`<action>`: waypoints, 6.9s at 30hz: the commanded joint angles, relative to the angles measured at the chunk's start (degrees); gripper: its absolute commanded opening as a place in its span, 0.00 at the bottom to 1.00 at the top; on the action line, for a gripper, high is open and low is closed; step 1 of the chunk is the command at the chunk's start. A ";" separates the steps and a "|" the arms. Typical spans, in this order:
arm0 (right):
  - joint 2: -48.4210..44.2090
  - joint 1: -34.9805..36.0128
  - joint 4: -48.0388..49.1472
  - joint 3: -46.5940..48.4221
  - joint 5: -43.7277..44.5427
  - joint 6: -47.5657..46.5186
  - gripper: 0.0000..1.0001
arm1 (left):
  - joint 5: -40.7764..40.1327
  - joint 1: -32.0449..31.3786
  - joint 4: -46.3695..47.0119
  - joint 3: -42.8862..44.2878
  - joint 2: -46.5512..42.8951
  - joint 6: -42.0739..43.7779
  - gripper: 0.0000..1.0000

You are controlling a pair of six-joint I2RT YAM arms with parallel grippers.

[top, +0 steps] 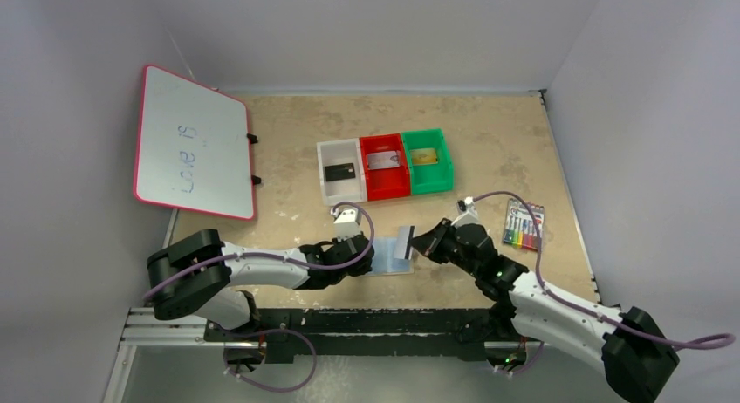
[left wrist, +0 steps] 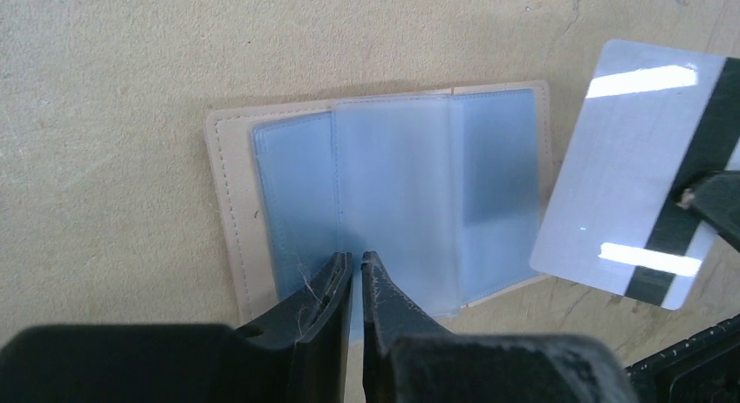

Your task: Take the credit cards out of the card holder

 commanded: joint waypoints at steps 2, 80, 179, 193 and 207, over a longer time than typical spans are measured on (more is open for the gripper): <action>-5.18 -0.31 -4.52 2.15 2.97 -5.35 0.00 | -1.38 -0.29 -1.87 1.82 -1.57 1.39 0.15; 51.03 -9.02 1.26 52.23 -11.08 -110.15 0.00 | -31.65 25.58 -35.40 10.50 -36.42 23.05 0.92; 70.76 -8.75 -23.76 74.28 6.53 -43.13 0.09 | -37.87 25.62 -40.34 13.17 -37.29 21.08 0.92; 76.66 -8.49 -24.96 81.22 13.76 -43.85 0.12 | -37.94 25.58 -40.56 13.28 -36.58 21.26 0.92; 62.16 -5.22 -23.47 75.51 12.24 -45.07 0.35 | -37.64 25.57 -40.37 13.49 -35.64 21.67 0.92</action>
